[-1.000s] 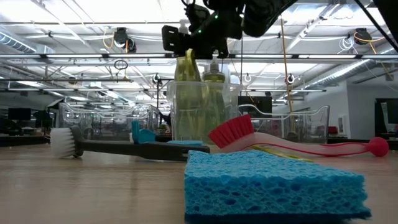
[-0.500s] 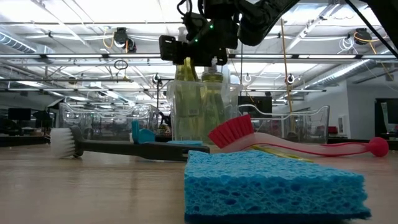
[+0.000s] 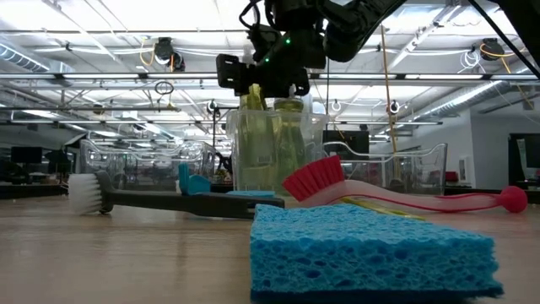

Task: Pick & Place Kitchen Sink Supplies
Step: Put the yellow dish soap into the white bin

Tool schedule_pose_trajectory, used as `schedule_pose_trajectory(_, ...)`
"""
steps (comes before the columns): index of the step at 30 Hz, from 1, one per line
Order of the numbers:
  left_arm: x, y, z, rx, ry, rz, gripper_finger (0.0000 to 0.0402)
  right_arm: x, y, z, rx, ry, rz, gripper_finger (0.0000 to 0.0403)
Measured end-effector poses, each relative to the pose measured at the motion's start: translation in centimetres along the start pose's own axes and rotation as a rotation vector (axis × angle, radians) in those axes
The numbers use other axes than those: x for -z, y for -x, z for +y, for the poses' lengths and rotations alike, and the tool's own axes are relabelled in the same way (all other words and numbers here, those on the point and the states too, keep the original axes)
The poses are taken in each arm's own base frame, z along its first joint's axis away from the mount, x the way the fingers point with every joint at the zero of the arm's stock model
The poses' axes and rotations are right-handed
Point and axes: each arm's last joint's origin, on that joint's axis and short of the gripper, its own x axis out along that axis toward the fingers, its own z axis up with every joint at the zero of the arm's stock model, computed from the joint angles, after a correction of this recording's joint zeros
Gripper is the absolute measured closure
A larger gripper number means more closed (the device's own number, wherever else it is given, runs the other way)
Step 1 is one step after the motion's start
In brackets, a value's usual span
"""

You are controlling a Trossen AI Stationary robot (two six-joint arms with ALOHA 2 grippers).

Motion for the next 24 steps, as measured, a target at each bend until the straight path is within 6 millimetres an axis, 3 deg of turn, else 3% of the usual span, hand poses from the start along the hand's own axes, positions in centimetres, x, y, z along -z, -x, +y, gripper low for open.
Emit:
schedule_pose_trajectory(10, 0.00, 0.00, 0.00, 0.001, -0.007, 0.000, 0.0133, 0.31, 0.01, 0.12, -0.049, 0.008, 0.026, 0.0150)
schedule_pose_trajectory(24, 0.01, -0.01, 0.00, 0.001, -0.007, 0.001, 0.0133, 0.48, -0.01, 0.08, -0.048, 0.019, 0.039, 0.0135)
